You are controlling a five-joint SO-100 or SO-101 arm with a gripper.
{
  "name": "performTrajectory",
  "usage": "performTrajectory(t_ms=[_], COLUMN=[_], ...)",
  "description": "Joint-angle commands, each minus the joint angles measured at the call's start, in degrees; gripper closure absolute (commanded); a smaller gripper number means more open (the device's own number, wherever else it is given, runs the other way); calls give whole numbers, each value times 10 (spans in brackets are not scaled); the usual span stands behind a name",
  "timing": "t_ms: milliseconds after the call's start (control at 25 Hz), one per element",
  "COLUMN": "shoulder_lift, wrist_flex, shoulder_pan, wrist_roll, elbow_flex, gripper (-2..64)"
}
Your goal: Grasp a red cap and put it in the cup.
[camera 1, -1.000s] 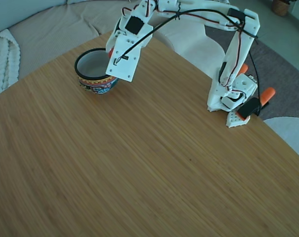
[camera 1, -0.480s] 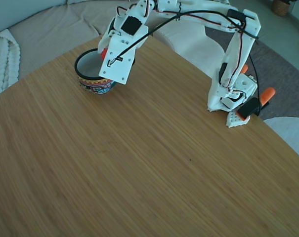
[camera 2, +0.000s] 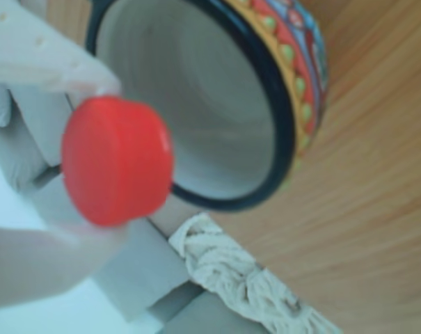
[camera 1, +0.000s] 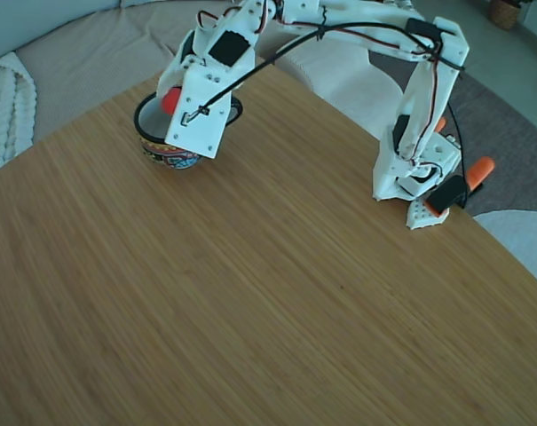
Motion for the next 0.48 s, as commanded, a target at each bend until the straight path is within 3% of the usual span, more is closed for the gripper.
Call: performTrajectory(t_ms=[0, 280, 440], shoulder_lift=[6, -3, -47], wrist_flex=[-6, -4, 29], shoulder_pan=[3, 3, -7], wrist_roll=[6, 5, 5], elbow_flex=[-44, -38, -80], gripper=[622, 622, 622])
